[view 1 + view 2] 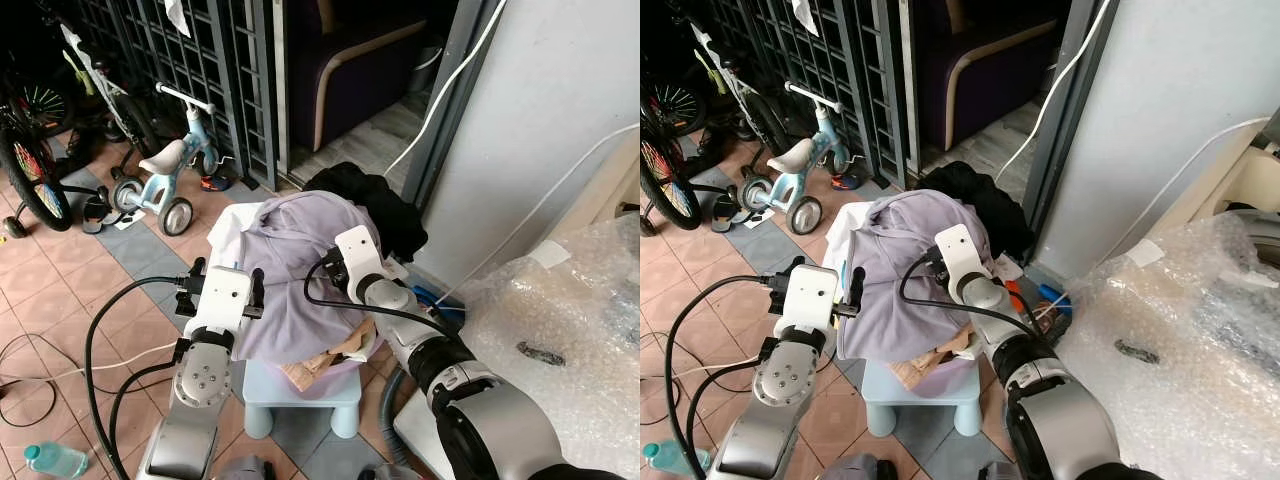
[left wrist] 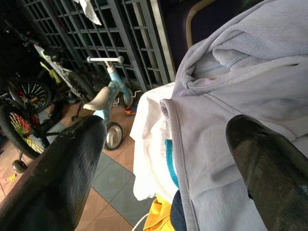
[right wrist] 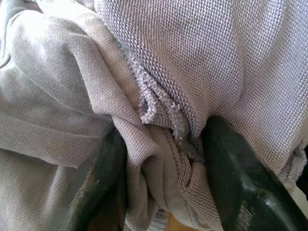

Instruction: Clothes washing

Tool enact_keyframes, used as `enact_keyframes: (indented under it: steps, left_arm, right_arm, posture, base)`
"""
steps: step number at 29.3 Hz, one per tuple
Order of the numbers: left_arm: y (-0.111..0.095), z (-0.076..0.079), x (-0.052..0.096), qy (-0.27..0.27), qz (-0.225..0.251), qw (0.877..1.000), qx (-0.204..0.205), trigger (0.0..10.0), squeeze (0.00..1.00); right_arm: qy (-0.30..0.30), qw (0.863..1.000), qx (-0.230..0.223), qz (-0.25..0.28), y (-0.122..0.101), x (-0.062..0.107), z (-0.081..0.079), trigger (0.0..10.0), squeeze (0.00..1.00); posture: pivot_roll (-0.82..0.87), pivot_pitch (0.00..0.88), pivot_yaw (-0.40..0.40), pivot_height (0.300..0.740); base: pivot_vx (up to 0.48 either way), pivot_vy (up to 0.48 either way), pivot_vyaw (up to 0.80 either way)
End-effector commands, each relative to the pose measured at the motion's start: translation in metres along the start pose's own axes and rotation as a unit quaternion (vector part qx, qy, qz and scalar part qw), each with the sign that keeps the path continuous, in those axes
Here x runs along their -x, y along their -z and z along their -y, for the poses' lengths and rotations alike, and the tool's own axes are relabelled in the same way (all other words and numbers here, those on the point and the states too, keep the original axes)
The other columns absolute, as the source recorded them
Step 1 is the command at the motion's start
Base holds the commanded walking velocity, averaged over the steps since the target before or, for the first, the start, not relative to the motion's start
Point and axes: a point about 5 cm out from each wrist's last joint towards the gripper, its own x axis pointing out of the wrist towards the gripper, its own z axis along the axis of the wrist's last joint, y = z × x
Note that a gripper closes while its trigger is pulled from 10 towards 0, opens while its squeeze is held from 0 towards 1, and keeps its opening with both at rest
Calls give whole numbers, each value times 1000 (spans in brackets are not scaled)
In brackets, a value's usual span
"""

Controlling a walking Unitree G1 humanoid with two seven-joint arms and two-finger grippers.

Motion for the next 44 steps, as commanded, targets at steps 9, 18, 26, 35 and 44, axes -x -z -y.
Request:
enact_keyframes:
  steps: [9, 18, 26, 35, 44]
  left_arm:
    - [-1, 2, -4, 1, 0, 1000, -3, 10000, 0]
    - [0, 5, -6, 7, -1, 1000, 0, 10000, 0]
    - [-2, 4, -15, -6, 12, 1000, -8, 10000, 0]
    - [-4, 5, -20, -2, 24, 1000, 3, 10000, 0]
    - [-4, 11, -25, 9, 25, 1000, 8, 10000, 0]
  right_arm:
    - [-25, 999, -43, -7, 11, 2, -10, 0, 0]
    - [-101, 980, -120, 125, -27, 5, -20, 0, 0]
    - [-114, 951, -188, 218, -52, 26, -4, 0, 0]
    - [-73, 936, -224, 262, -43, 93, 27, 0, 0]
    - [-80, 950, -195, 230, -29, 116, 24, 0, 0]
  posture:
    - [75, 0, -22, 740]
    - [53, 0, -15, 740]
    - [13, 0, -2, 740]
    - [-31, 0, 16, 740]
    - [-63, 0, 36, 740]
  base:
    - [0, 0, 0]
    - [0, 0, 0]
    - [0, 0, 0]
    - [0, 0, 0]
    - [0, 0, 0]
